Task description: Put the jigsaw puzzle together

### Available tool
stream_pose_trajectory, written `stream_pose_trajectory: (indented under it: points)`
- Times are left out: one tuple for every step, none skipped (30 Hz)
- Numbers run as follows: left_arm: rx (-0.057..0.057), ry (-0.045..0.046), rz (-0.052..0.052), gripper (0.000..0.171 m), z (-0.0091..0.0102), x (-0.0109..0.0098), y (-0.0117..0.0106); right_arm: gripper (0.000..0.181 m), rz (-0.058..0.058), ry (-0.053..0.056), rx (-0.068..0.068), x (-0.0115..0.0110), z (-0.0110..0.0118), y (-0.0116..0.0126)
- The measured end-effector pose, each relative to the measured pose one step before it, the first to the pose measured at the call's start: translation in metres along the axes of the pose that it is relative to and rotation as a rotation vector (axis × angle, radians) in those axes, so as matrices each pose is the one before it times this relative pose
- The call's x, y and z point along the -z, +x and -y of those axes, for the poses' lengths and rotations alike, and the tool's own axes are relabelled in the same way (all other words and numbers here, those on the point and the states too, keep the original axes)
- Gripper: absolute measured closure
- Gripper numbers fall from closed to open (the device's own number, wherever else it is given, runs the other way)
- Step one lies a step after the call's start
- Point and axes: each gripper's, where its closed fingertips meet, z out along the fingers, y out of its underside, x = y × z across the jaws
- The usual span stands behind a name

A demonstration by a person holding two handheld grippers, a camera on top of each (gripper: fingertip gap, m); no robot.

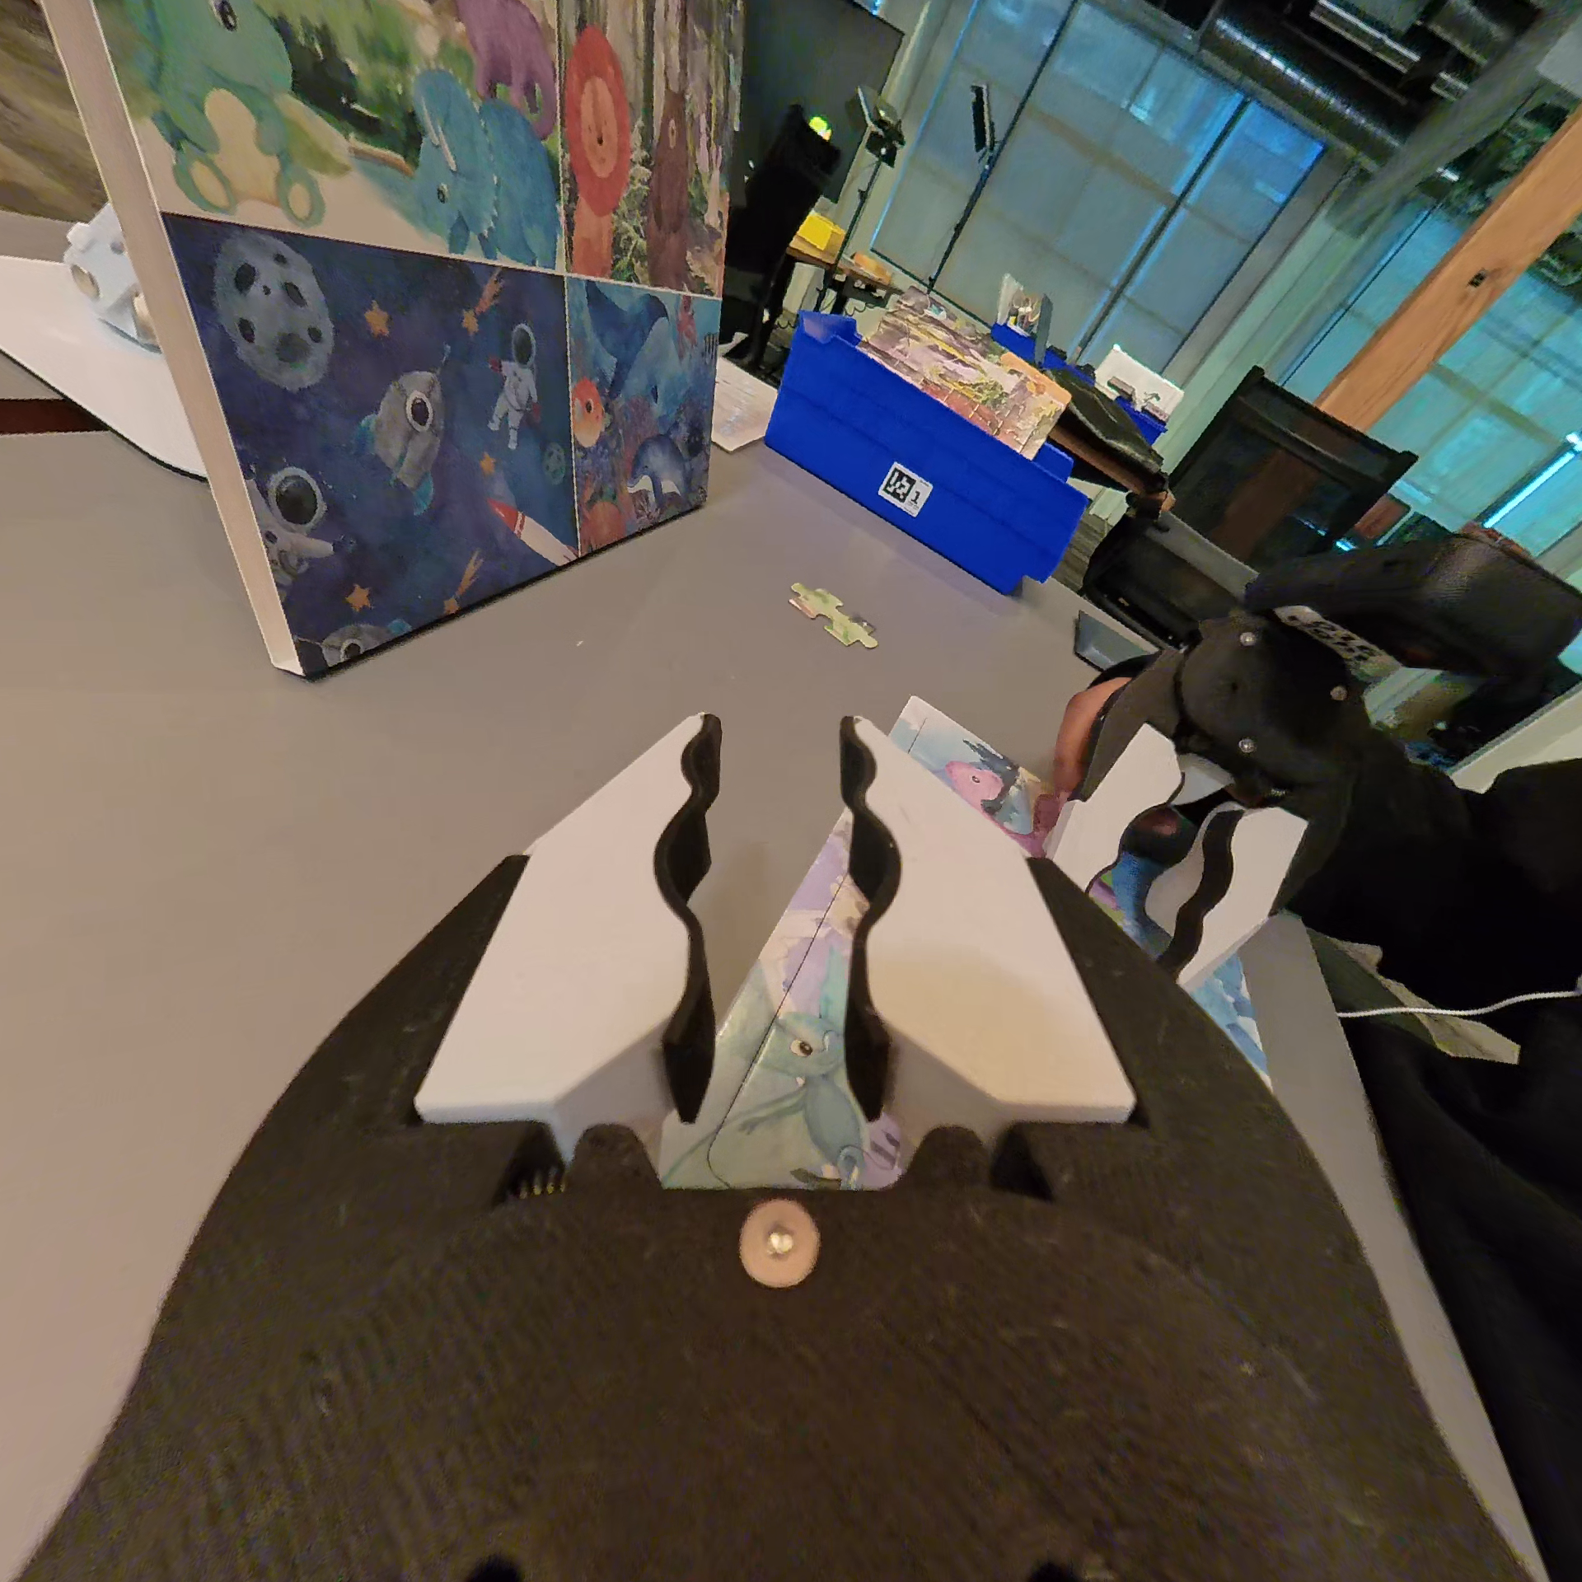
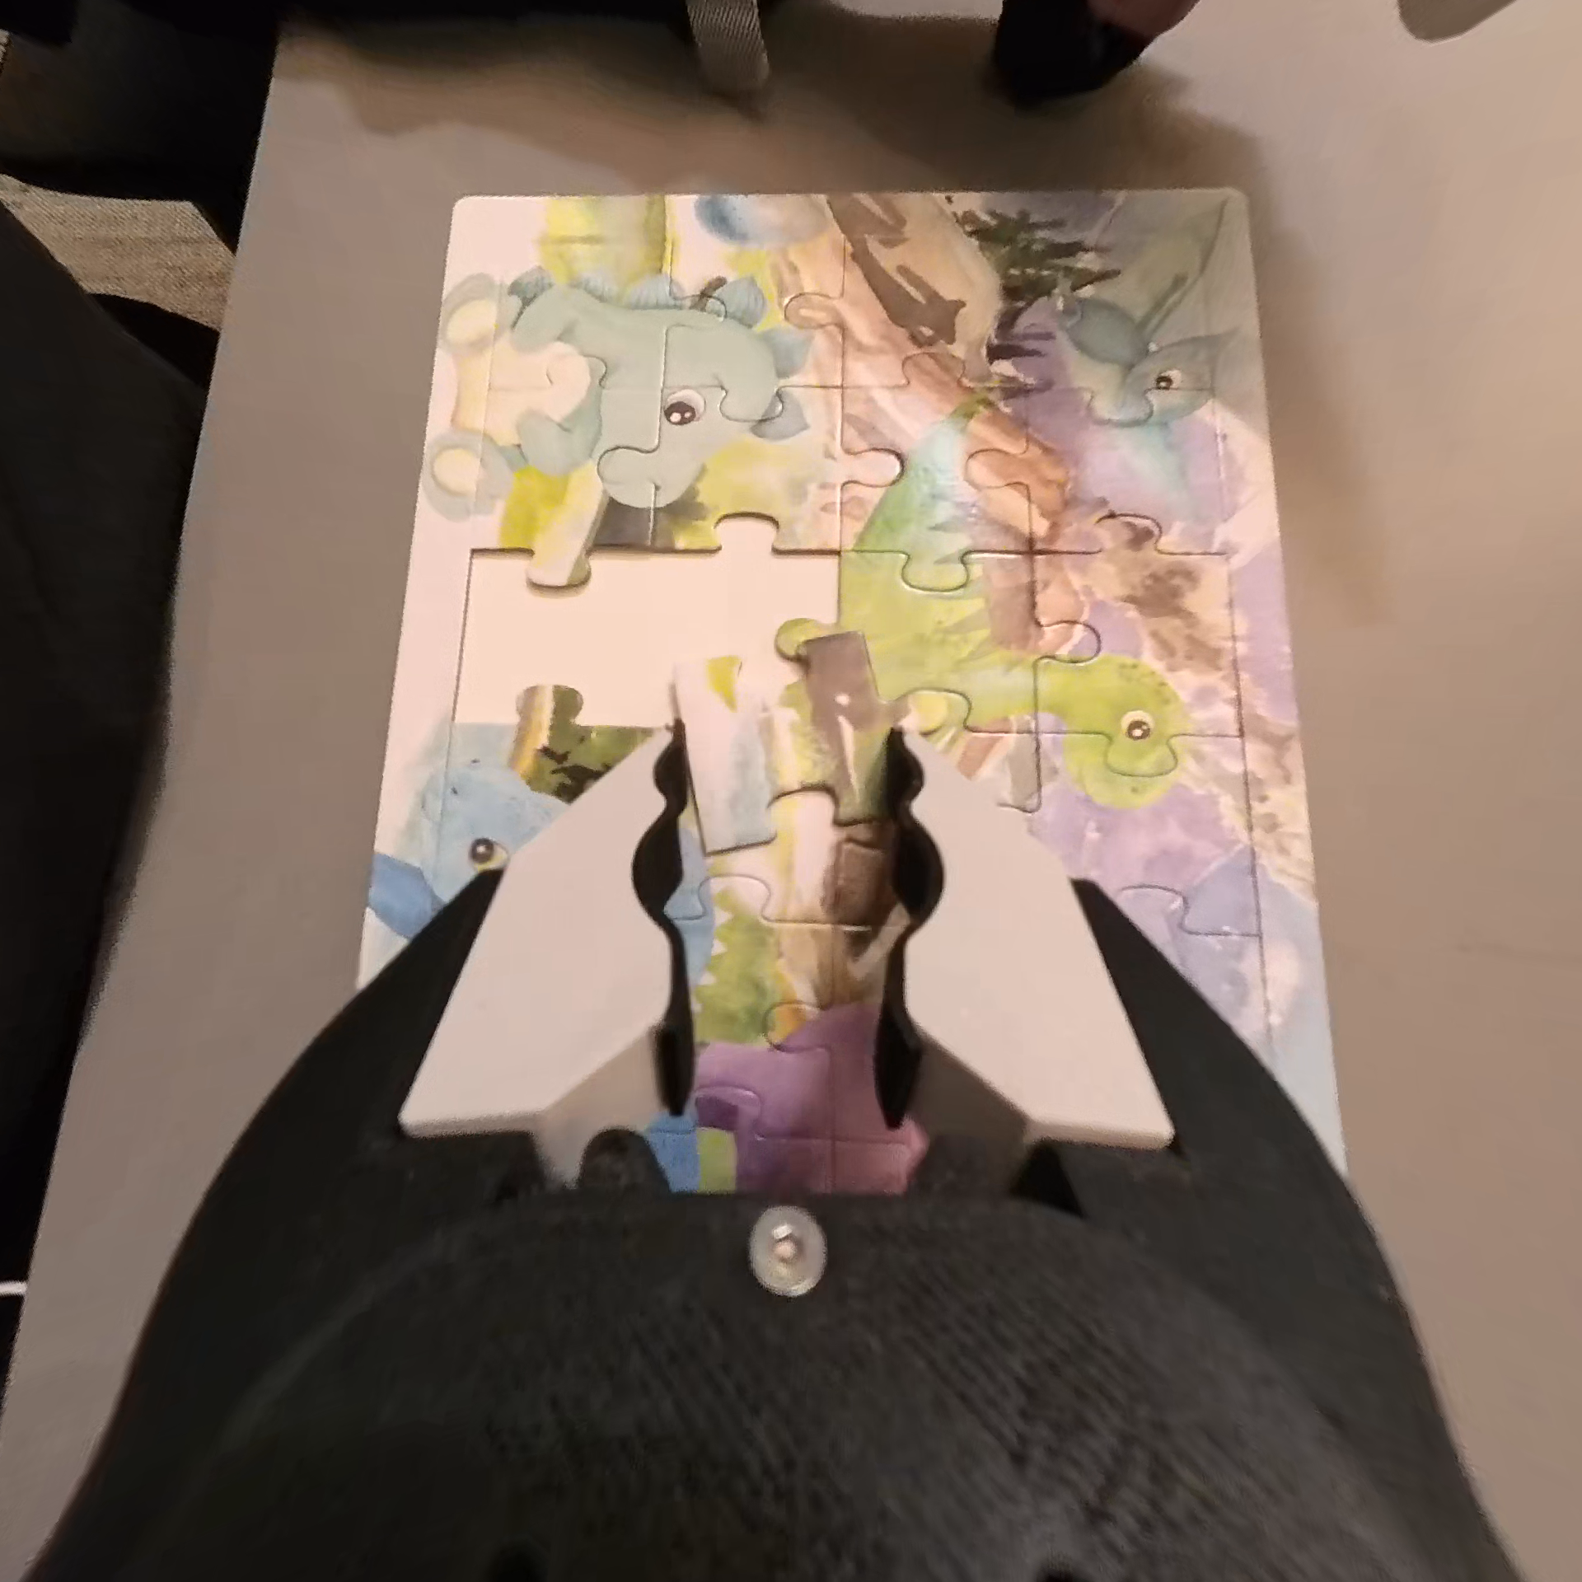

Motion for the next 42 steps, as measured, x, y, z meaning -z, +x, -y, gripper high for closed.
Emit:
stream_pose_trajectory:
  points:
    - [0.0037, -0.00275, -0.0015, 0.145, -0.00064, -0.00044, -0.00018, 0.136, 0.0119, 0.0100, -0.0129, -0.00040, 0.00121, -0.00355]
    - [0.0031, -0.00524, -0.0011, 0.145, -0.00108, -0.00046, -0.00026, 0.136, 0.0165, 0.0149, -0.0144, -0.00081, 0.00207, -0.00521]
    - [0.0021, -0.00525, -0.0008, 0.144, -0.00103, -0.00052, -0.00021, 0.136, 0.0127, 0.0143, -0.0144, -0.00111, 0.00217, -0.00550]
    - [0.0009, -0.00337, 0.0001, 0.144, -0.00055, -0.00023, -0.00010, 0.136, 0.0071, 0.0146, -0.0139, -0.00163, 0.00237, -0.00538]
    - [-0.0003, -0.00093, 0.0006, 0.144, -0.00004, -0.00001, -0.00002, 0.136, 0.0025, 0.0144, -0.0148, -0.00212, 0.00263, -0.00552]
    - [-0.0008, 0.00062, 0.0004, 0.144, 0.00017, 0.00004, 0.00015, 0.136, -0.0038, 0.0078, -0.0150, -0.00263, 0.00191, -0.00495]
    - [-0.0004, 0.00069, -0.0002, 0.143, 0.00027, 0.00005, 0.00031, 0.136, -0.0161, 0.0008, -0.0161, -0.00285, 0.00107, -0.00344]
    - [0.0000, 0.00060, -0.0009, 0.143, 0.00026, -0.00004, 0.00046, 0.136, -0.0246, -0.0026, -0.0185, -0.00252, 0.00066, -0.00241]
    - [-0.0007, 0.00023, -0.0010, 0.143, 0.00020, -0.00001, 0.00043, 0.136, -0.0277, -0.0033, -0.0160, -0.00172, 0.00080, -0.00225]
    - [-0.0013, -0.00075, 0.0003, 0.143, -0.00015, -0.00014, 0.00025, 0.136, -0.0264, -0.0080, -0.0170, -0.00069, 0.00037, -0.00263]
    - [-0.0015, -0.00175, 0.0011, 0.143, -0.00029, -0.00033, -0.00002, 0.136, -0.0247, -0.0127, -0.0183, -0.00029, -0.00053, -0.00279]
    - [-0.0012, -0.00320, 0.0004, 0.143, -0.00062, -0.00028, -0.00008, 0.136, -0.0292, -0.0123, -0.0148, 0.00035, -0.00082, -0.00218]
    - [-0.0001, -0.00341, 0.0003, 0.143, -0.00073, -0.00047, 0.00004, 0.136, -0.0333, -0.0081, -0.0101, 0.00039, -0.00062, -0.00140]
    - [0.0008, -0.00185, -0.0017, 0.143, -0.00042, -0.00038, 0.00036, 0.136, -0.0239, -0.0042, -0.0069, 0.00031, -0.00007, -0.00281]
    - [0.0007, -0.00070, -0.0030, 0.143, -0.00017, -0.00044, 0.00057, 0.136, -0.0173, 0.0016, -0.0082, 0.00008, 0.00114, -0.00330]
    - [-0.0003, -0.00046, -0.0016, 0.143, -0.00019, -0.00037, 0.00061, 0.136, -0.0193, 0.0038, -0.0036, -0.00008, 0.00138, -0.00250]
    - [-0.0014, -0.00122, -0.0010, 0.143, -0.00021, -0.00039, 0.00051, 0.136, -0.0273, -0.0060, 0.0078, -0.00047, -0.00001, -0.00071]
    - [-0.0021, -0.00136, -0.0003, 0.143, -0.00005, -0.00026, 0.00043, 0.136, -0.0333, -0.0172, 0.0197, -0.00073, -0.00160, 0.00104]
    - [-0.0025, -0.00077, 0.0000, 0.143, -0.00006, -0.00015, 0.00050, 0.136, -0.0316, -0.0195, 0.0320, -0.00086, -0.00210, 0.00149]
    - [-0.0030, -0.00112, 0.0006, 0.143, -0.00006, -0.00015, 0.00029, 0.136, -0.0183, -0.0057, 0.0355, -0.00066, -0.00035, 0.00009]
    - [-0.0034, -0.00094, 0.0017, 0.143, 0.00000, -0.00003, 0.00022, 0.136, -0.0106, 0.0093, 0.0228, 0.00025, 0.00164, 0.00030]
    - [-0.0036, -0.00039, 0.0015, 0.143, 0.00021, 0.00002, 0.00016, 0.136, -0.0008, 0.0006, 0.0149, -0.00035, 0.00005, 0.00001]
    - [-0.0036, 0.00032, 0.0019, 0.143, 0.00026, 0.00019, 0.00013, 0.136, 0.0065, 0.0057, 0.0028, -0.00016, 0.00041, -0.00015]
    - [-0.0028, 0.00040, 0.0019, 0.143, 0.00027, 0.00021, -0.00006, 0.136, 0.0104, 0.0035, -0.0033, -0.00014, -0.00010, 0.00002]
    - [-0.0025, 0.00088, 0.0015, 0.143, 0.00043, 0.00029, 0.00001, 0.135, 0.0136, 0.0019, -0.0076, -0.00015, -0.00038, -0.00023]
    - [-0.0018, 0.00150, 0.0016, 0.143, 0.00042, 0.00033, -0.00002, 0.134, 0.0162, 0.0011, -0.0082, -0.00006, -0.00047, -0.00064]
    - [-0.0010, 0.00189, 0.0007, 0.143, 0.00048, 0.00032, -0.00007, 0.133, 0.0170, -0.0004, -0.0085, -0.00020, -0.00031, -0.00101]
    - [-0.0003, 0.00211, 0.0002, 0.143, 0.00060, 0.00032, 0.00008, 0.130, 0.0175, -0.0009, -0.0077, -0.00036, -0.00020, -0.00152]
    - [-0.0001, 0.00195, -0.0002, 0.143, 0.00049, 0.00032, 0.00011, 0.129, 0.0165, 0.0013, -0.0066, -0.00032, 0.00027, -0.00201]
    - [-0.0004, 0.00166, 0.0001, 0.143, 0.00040, 0.00027, 0.00017, 0.129, 0.0126, 0.0039, -0.0056, -0.00042, 0.00072, -0.00170]
    - [-0.0009, 0.00131, 0.0007, 0.143, 0.00040, 0.00017, 0.00000, 0.128, 0.0070, 0.0036, -0.0025, -0.00028, 0.00069, -0.00130]
    - [-0.0009, 0.00051, 0.0003, 0.143, 0.00029, 0.00013, 0.00007, 0.128, 0.0021, 0.0009, 0.0010, -0.00015, 0.00023, -0.00047]
    - [-0.0006, -0.00003, 0.0002, 0.143, 0.00004, 0.00005, 0.00006, 0.128, 0.0002, -0.0016, 0.0020, -0.00004, -0.00005, -0.00016]
    - [-0.0003, -0.00016, -0.0003, 0.143, 0.00003, -0.00004, 0.00019, 0.128, 0.0041, -0.0003, 0.0007, 0.00010, 0.00003, -0.00052]
    - [-0.0002, -0.00034, -0.0008, 0.143, -0.00004, -0.00017, 0.00016, 0.128, 0.0107, 0.0019, -0.0036, 0.00009, 0.00047, -0.00133]
    - [-0.0004, -0.00048, -0.0002, 0.143, -0.00002, -0.00011, 0.00019, 0.127, 0.0084, 0.0025, -0.0053, 0.00009, 0.00052, -0.00091]
    - [-0.0008, -0.00086, -0.0002, 0.143, -0.00016, -0.00010, 0.00012, 0.127, 0.0010, 0.0002, -0.0011, 0.00017, 0.00013, 0.00000]
    - [-0.0010, -0.00085, 0.0005, 0.143, -0.00007, -0.00009, 0.00005, 0.127, -0.0037, 0.0003, 0.0044, 0.00025, 0.00018, 0.00052]
    - [-0.0007, -0.00053, 0.0005, 0.143, -0.00003, -0.00002, 0.00004, 0.128, -0.0107, 0.0029, 0.0065, 0.00068, 0.00063, 0.00154]
    - [-0.0004, 0.00005, 0.0001, 0.143, 0.00001, 0.00000, -0.00004, 0.129, -0.0053, 0.0077, 0.0041, 0.00112, 0.00133, 0.00106]
    - [0.0001, 0.00032, 0.0003, 0.143, 0.00004, 0.00007, -0.00007, 0.132, 0.0037, 0.0119, -0.0028, 0.00136, 0.00209, 0.00002]
    - [0.0006, -0.00009, -0.0002, 0.143, -0.00006, -0.00004, -0.00006, 0.134, 0.0076, 0.0154, -0.0090, 0.00145, 0.00255, -0.00006]
